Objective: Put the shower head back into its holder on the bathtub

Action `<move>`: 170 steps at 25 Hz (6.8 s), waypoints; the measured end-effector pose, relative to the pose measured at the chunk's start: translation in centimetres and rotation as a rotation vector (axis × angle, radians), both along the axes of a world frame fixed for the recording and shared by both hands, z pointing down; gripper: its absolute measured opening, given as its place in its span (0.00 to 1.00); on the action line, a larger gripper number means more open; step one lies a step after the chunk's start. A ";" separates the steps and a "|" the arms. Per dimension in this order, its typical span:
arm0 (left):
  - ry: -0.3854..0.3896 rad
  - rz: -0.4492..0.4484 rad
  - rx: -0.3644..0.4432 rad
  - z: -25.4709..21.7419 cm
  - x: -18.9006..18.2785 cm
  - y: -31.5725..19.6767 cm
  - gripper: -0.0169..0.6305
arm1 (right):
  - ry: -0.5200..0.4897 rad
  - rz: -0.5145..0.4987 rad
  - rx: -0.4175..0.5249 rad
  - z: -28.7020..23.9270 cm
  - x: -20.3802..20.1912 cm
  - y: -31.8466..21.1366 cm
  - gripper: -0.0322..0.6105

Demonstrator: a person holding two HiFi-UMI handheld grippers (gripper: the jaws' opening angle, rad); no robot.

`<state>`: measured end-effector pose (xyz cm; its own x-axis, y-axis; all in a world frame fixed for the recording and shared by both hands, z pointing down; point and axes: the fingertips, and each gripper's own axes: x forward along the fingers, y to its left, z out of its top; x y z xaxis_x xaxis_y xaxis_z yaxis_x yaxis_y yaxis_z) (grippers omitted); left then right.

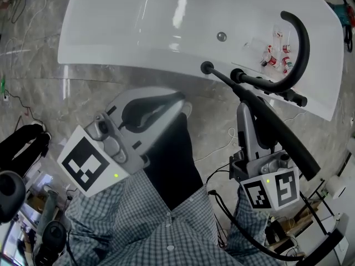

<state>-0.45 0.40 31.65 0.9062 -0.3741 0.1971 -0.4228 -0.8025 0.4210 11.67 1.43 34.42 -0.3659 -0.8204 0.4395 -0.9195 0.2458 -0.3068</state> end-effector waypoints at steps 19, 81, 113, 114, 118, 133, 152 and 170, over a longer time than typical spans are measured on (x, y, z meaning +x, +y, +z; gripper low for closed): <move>-0.004 -0.002 -0.020 3.0 0.2 0.1 0.04 | 0.025 -0.048 -0.042 4.4 -1.0 -0.6 0.26; -0.023 -0.042 -0.158 14.4 -0.4 -4.4 0.04 | 0.231 -0.215 -0.213 22.2 -2.9 -5.5 0.26; -0.022 -0.023 -0.173 15.4 0.6 -4.6 0.04 | 0.366 -0.300 -0.146 24.7 -4.2 -6.2 0.26; -0.024 -0.020 -0.173 15.4 0.6 -4.5 0.04 | 0.358 -0.293 -0.159 24.8 -4.1 -5.9 0.26; -0.032 -0.007 -0.170 15.3 0.7 -4.4 0.04 | 0.355 -0.293 -0.160 24.6 -4.2 -5.3 0.26; -0.041 0.033 -0.136 13.5 2.3 -3.2 0.04 | 0.336 -0.207 -0.084 20.4 -1.7 -3.4 0.17; -0.014 0.031 0.019 -1.3 3.5 -3.7 0.04 | 0.230 -0.081 -0.005 2.8 1.2 -2.4 0.08; 0.033 0.043 0.202 -19.3 1.2 0.7 0.04 | 0.139 0.050 0.243 -19.2 1.2 0.2 0.08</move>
<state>0.80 1.13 12.33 0.9270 -0.3638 0.0917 -0.3749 -0.8890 0.2630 12.89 1.60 15.21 -0.2727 -0.9231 0.2711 -0.9613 0.2502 -0.1150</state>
